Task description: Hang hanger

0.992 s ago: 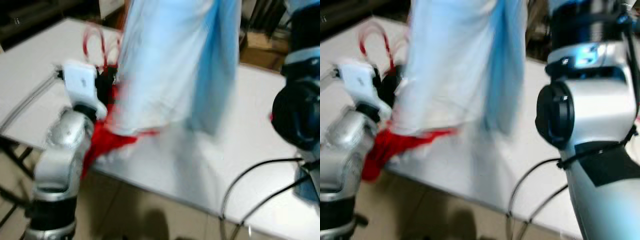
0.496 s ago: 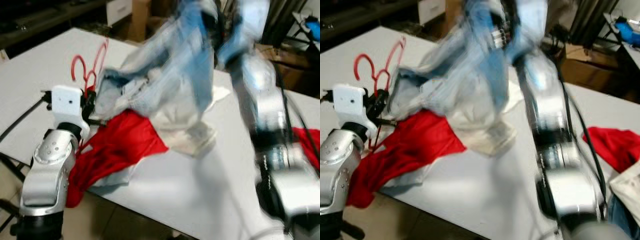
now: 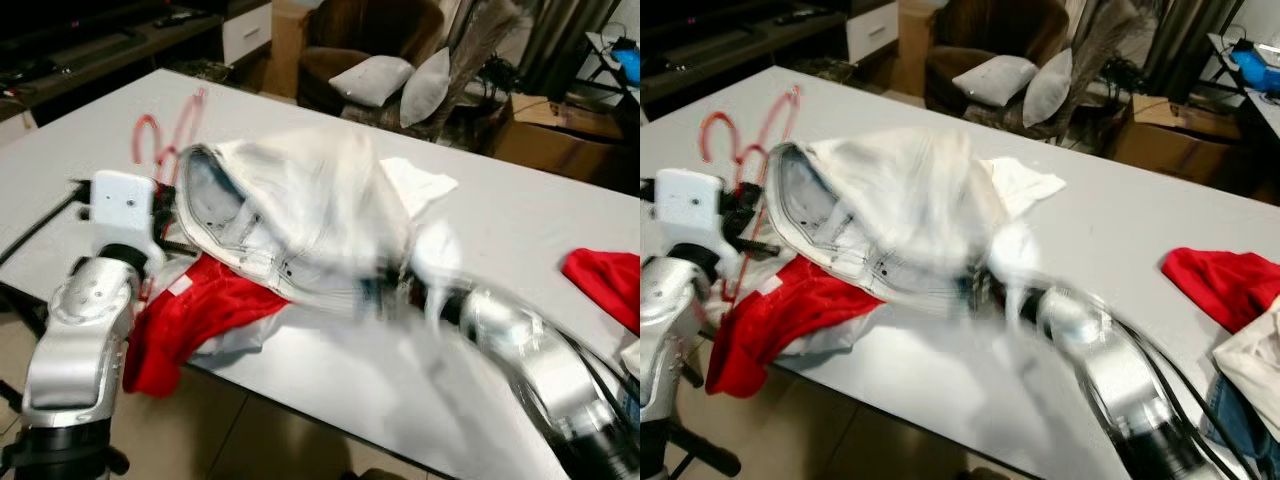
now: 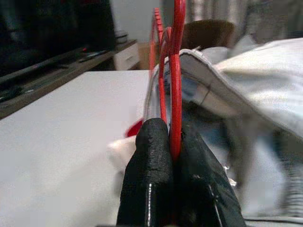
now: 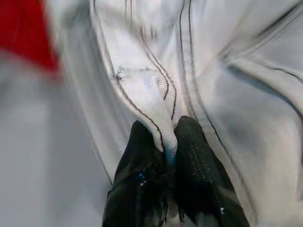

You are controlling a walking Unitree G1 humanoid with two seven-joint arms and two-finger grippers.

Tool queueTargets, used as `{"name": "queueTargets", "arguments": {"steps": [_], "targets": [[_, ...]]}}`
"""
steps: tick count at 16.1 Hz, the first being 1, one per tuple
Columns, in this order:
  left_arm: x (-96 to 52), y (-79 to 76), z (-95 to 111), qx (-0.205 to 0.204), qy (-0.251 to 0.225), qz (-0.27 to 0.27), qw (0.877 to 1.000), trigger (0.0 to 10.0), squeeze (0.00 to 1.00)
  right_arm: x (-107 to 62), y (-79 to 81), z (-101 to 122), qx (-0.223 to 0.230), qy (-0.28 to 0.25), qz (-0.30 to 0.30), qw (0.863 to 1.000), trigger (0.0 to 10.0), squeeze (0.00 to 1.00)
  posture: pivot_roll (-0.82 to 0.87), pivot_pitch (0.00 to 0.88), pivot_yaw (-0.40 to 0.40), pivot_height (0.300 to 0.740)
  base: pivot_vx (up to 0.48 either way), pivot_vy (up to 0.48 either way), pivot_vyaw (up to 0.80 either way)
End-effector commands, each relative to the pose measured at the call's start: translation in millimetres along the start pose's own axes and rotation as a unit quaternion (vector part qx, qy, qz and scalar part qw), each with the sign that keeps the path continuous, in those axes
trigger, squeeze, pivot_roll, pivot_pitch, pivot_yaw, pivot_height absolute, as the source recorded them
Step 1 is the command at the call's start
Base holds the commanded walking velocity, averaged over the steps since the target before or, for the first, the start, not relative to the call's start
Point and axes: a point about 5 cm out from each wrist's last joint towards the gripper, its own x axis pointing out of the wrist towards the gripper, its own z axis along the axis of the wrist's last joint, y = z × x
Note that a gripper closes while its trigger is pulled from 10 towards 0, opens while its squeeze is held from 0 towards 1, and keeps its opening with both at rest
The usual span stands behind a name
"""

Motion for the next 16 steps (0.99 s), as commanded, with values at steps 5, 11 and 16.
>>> {"name": "queueTargets", "arguments": {"steps": [5, 11, 16], "targets": [[5.1, -24.0, 0, -0.002, 0.000, -0.070, 0.998, 10.0, 0.00, -28.6, -13.0, -8, 0.008, 0.075, 0.003, 0.997, 10.0, 1.00, -0.02, 0.002, -0.026, 0.740, 0.000, 0.000, 0.00], [12.3, -26.8, 6, -0.002, -0.009, -0.082, 0.997, 10.0, 0.00, -92.3, -12.4, 30, -0.060, 0.023, 0.129, 0.989, 10.0, 1.00, -0.04, 0.009, -0.006, 0.740, 0.000, 0.000, 0.00], [13.1, -29.0, 7, -0.007, -0.010, -0.090, 0.996, 10.0, 0.00, -127.6, -12.3, 61, -0.024, -0.075, 0.152, 0.985, 10.0, 1.00, -0.04, 0.014, -0.002, 0.740, 0.000, 0.000, 0.00]]}}
